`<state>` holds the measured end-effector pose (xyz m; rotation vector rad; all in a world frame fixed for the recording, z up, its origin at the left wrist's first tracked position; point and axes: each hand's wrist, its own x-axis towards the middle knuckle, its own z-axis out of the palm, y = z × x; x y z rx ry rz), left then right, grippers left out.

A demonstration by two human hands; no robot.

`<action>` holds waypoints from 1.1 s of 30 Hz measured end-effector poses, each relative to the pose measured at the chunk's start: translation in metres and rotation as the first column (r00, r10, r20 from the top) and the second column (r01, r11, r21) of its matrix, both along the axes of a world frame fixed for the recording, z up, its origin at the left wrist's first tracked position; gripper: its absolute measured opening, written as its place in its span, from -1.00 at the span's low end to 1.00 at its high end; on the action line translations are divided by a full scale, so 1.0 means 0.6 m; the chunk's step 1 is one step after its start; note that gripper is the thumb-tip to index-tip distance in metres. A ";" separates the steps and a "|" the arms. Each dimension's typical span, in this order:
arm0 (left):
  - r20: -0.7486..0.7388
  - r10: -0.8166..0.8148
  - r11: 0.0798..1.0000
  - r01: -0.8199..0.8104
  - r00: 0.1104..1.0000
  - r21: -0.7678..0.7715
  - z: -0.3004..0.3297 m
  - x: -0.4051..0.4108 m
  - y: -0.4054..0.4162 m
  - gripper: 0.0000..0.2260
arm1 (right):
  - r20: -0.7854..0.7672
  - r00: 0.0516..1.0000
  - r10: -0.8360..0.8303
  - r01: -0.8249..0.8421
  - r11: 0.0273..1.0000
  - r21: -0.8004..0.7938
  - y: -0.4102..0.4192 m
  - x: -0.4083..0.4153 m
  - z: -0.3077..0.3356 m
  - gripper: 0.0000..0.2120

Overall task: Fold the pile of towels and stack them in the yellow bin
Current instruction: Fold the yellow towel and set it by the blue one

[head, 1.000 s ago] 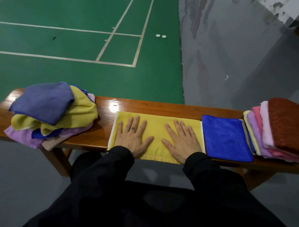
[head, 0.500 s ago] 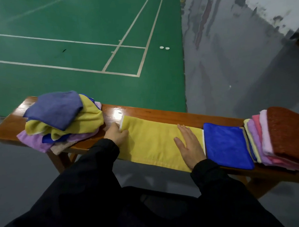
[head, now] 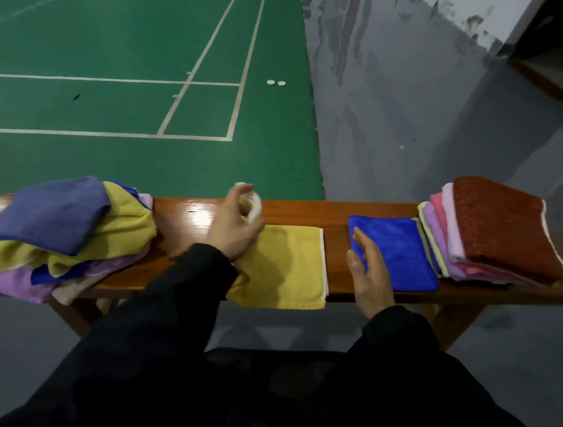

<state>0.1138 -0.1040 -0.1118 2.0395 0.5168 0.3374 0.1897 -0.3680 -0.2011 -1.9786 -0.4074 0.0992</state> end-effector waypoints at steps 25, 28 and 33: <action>-0.220 0.048 0.991 -0.019 0.974 0.131 -0.146 -0.083 -0.040 -0.56 | 0.141 0.978 0.152 -0.105 0.949 -0.298 0.025 0.005 -0.002 -0.70; -0.209 -0.078 0.874 0.168 0.975 0.456 -0.158 -0.100 -0.049 -0.46 | 0.285 0.877 0.387 -0.243 0.868 -0.433 0.038 -0.004 -0.005 -0.73; -0.193 -0.115 0.825 0.202 0.974 0.528 -0.179 -0.113 -0.043 -0.45 | 0.291 0.796 0.530 -0.309 0.770 -0.558 0.026 -0.012 -0.009 -0.57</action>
